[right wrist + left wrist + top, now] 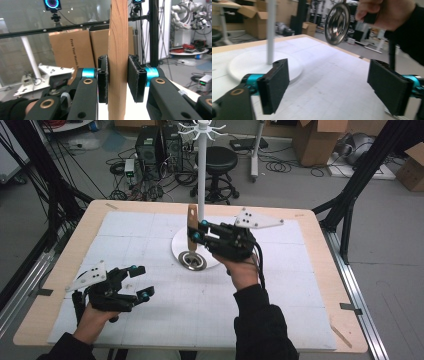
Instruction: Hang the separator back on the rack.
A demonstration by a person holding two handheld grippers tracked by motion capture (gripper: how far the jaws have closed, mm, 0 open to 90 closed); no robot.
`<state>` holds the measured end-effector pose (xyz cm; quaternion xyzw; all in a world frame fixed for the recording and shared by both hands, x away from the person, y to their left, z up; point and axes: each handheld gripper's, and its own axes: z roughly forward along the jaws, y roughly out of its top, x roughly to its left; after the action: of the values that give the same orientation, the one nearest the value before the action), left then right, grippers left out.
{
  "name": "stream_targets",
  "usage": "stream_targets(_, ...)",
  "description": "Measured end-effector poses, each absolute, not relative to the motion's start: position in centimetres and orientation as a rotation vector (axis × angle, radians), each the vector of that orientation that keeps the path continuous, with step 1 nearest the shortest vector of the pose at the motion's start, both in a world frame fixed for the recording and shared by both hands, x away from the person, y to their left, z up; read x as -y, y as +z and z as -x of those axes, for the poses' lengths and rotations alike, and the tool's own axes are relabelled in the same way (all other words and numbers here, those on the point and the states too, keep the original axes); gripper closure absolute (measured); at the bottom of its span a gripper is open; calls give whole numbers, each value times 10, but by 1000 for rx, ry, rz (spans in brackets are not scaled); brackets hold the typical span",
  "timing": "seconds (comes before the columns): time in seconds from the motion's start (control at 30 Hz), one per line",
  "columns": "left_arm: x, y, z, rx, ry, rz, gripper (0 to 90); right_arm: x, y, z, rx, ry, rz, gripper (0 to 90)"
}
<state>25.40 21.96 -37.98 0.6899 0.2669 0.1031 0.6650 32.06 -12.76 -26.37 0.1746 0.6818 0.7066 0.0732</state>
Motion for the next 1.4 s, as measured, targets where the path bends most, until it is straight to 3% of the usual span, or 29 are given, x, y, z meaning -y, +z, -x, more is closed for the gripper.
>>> stream_targets(0.57,-241,-388,-257,-653,275,-1520,190,113,-194,-395,-1997,2065,-587,727)
stream_targets(1.27,-251,-387,-256,-680,285,-1474,194,118,-188,-436,-1981,2024,-690,725)
stream_targets(1.37,-252,-387,-257,-682,288,-1476,194,122,-191,-433,-1958,2019,-698,697)
stream_targets(1.4,-252,-387,-257,-682,291,-1475,194,123,-192,-432,-1961,1992,-701,645)
